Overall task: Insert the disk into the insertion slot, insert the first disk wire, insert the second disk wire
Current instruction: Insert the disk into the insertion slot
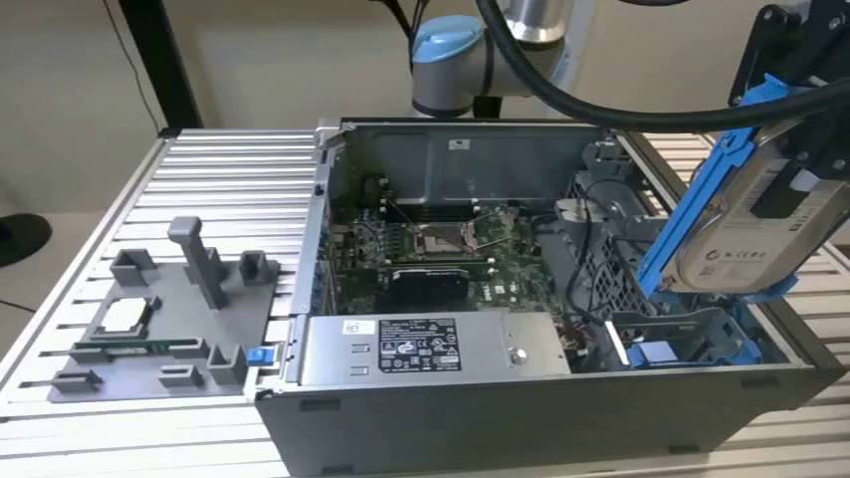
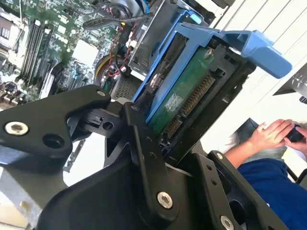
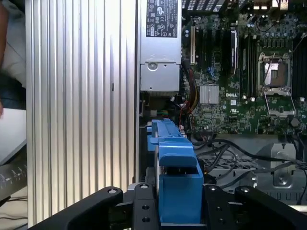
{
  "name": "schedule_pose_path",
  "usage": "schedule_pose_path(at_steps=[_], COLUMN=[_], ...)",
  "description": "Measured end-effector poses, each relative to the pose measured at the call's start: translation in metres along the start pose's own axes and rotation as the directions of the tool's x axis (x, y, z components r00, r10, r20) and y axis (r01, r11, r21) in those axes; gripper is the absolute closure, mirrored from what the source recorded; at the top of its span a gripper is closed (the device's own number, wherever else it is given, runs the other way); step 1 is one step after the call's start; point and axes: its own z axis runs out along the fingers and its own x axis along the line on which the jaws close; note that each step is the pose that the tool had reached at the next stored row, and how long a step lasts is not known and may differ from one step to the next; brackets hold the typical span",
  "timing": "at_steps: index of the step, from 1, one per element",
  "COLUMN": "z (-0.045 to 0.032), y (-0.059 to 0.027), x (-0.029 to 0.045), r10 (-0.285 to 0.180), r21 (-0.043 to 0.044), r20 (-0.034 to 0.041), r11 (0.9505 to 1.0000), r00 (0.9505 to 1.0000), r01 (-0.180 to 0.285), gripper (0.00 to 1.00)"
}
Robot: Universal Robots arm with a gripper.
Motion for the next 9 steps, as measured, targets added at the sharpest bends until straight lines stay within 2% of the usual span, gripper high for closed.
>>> schedule_pose_path(at_steps=[9], z=[0.0078], y=[-0.0005], x=[0.0], r10=[0.0], r21=[0.0], r20=[0.0001], r11=[1.0], r00=[1.0], r01=[0.0], gripper=[1.0])
